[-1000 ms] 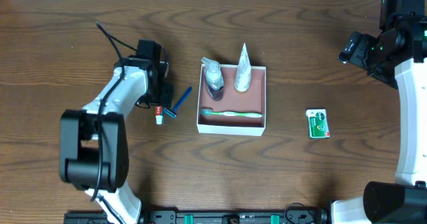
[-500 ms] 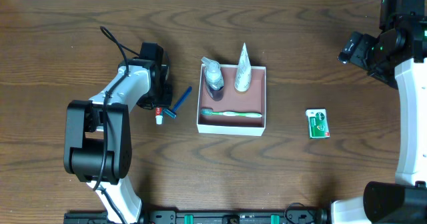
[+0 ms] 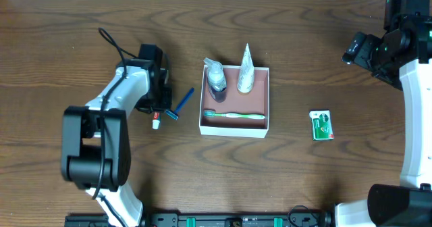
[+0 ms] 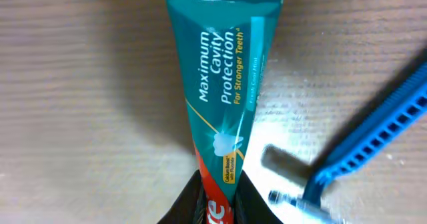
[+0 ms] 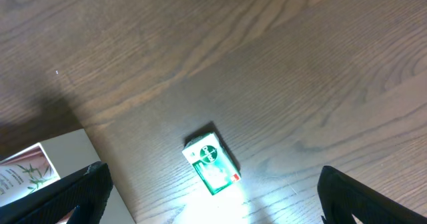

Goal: Pack container
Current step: 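Grasp the teal Colgate toothpaste tube with the left gripper, then lay the toothpaste tube in the box and release it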

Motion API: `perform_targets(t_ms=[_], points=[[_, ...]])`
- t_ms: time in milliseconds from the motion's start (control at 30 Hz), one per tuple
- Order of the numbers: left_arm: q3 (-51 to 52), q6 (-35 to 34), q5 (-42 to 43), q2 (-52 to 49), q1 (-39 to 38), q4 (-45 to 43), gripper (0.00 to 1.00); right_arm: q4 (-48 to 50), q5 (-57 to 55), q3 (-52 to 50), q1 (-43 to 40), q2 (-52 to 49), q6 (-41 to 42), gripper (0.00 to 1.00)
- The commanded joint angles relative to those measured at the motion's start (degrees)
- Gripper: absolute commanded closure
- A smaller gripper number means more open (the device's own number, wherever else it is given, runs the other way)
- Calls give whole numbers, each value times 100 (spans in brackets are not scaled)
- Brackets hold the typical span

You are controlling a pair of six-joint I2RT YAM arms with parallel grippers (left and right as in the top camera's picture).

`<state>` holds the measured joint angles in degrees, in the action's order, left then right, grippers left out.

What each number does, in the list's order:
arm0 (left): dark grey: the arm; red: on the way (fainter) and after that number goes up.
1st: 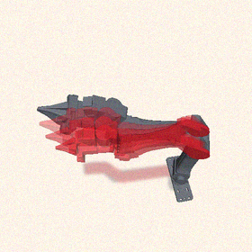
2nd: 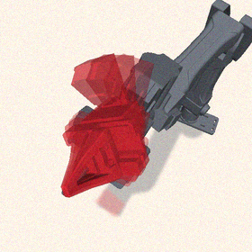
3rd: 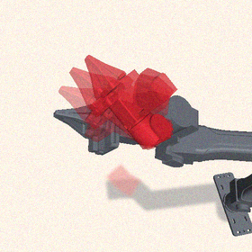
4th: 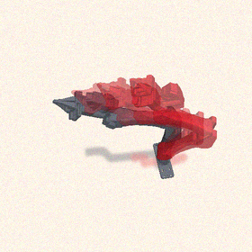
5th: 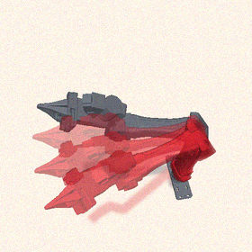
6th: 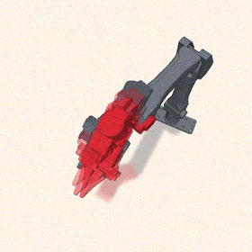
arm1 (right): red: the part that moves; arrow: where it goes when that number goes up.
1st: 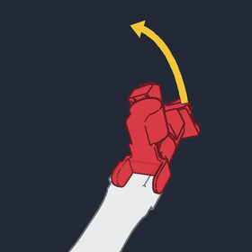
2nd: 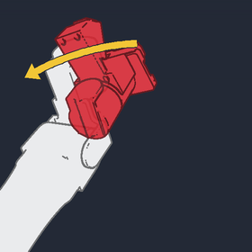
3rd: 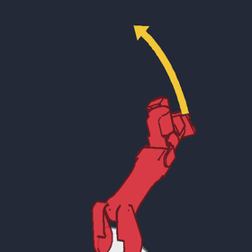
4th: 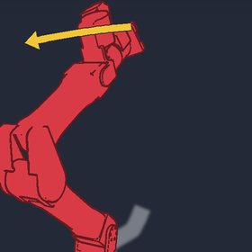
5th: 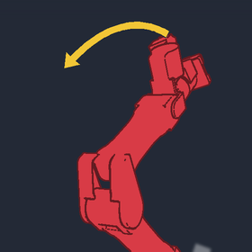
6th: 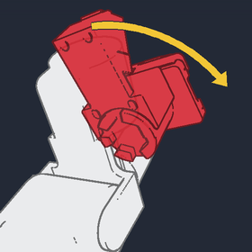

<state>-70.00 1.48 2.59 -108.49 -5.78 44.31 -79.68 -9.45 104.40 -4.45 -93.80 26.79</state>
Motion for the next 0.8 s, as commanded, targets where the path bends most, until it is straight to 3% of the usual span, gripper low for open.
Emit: perform_targets(t_ms=[0, 400, 600, 767], points=[[-162, -4, -63, 730, 149, 87, 89, -4, -15, 11, -22, -9, 105, 1], [-166, 87, 680, 3418, -479, 664, 89, -2, -15, 11, -22, -9, 105, 1], [-160, 1331, 931, 4157, -1449, 463, 89, -2, -15, 11, -22, -9, 105, 1], [-114, 2677, 927, 3932, -2295, 179, 90, -2, -15, 11, -22, -9, 105, 1]])
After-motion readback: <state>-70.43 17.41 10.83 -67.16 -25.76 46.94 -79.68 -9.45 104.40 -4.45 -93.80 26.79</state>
